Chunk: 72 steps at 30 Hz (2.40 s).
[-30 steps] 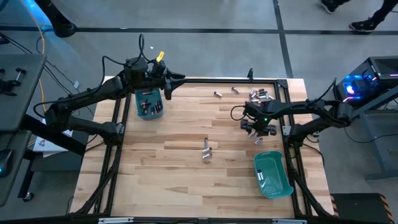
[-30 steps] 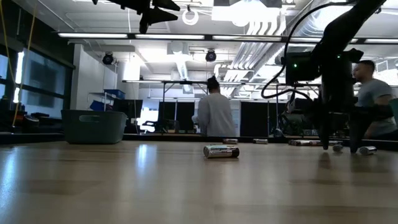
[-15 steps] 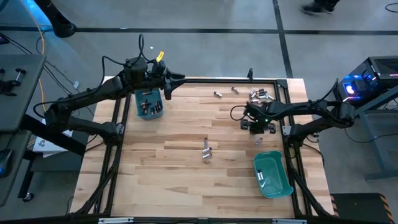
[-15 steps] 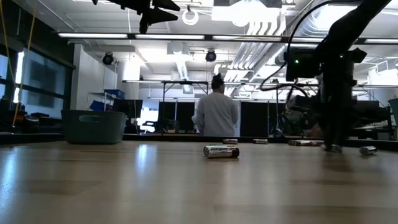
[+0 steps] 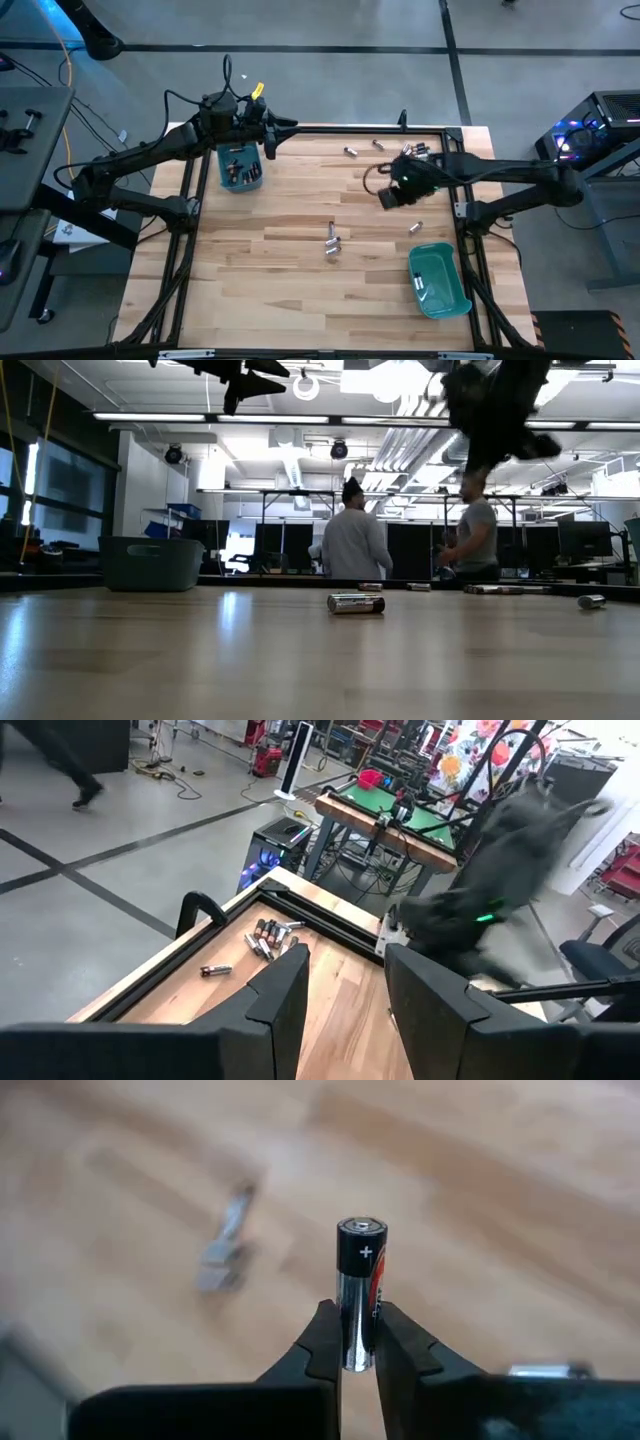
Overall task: Sort batteries
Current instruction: Put the silver battery into the green bin
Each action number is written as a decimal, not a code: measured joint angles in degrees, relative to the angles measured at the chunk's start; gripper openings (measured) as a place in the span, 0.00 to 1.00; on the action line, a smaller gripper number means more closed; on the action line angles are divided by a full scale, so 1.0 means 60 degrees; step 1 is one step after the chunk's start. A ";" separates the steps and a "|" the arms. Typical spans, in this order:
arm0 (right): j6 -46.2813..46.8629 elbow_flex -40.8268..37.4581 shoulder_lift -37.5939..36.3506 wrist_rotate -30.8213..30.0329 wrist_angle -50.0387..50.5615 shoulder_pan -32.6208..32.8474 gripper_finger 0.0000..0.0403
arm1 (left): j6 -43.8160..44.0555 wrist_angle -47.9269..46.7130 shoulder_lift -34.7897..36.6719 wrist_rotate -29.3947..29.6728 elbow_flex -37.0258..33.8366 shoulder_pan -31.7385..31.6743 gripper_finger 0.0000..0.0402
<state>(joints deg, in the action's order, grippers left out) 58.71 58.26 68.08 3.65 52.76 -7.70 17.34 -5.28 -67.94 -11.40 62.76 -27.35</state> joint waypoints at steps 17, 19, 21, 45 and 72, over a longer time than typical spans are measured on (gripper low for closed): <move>0.6717 -0.1133 -0.2428 0.1398 0.0163 0.6611 0.05 | -0.0664 0.0000 0.0000 0.0000 0.0000 0.0000 0.32; 0.7085 -0.1392 -0.2401 0.1653 -0.0390 0.7135 0.05 | -0.0667 0.0000 0.0000 0.0000 0.0000 0.0000 0.32; 0.7499 -0.1687 -0.2338 0.1663 -0.0887 0.7594 0.05 | -0.0670 0.0000 0.0000 0.0000 0.0000 0.0000 0.32; 0.9464 -0.5624 -0.1835 0.1126 -0.3700 0.8093 0.09 | -0.0404 0.0004 0.0000 0.0000 0.0000 0.0000 0.32; 0.9669 -0.1418 -0.1885 0.0433 -0.0508 0.8097 0.29 | -0.0223 0.0157 0.0000 0.0004 0.0000 0.0000 0.32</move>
<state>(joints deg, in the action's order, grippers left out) 116.73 49.75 56.77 6.25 49.71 40.88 16.01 -4.34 -67.94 -11.38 62.76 -27.35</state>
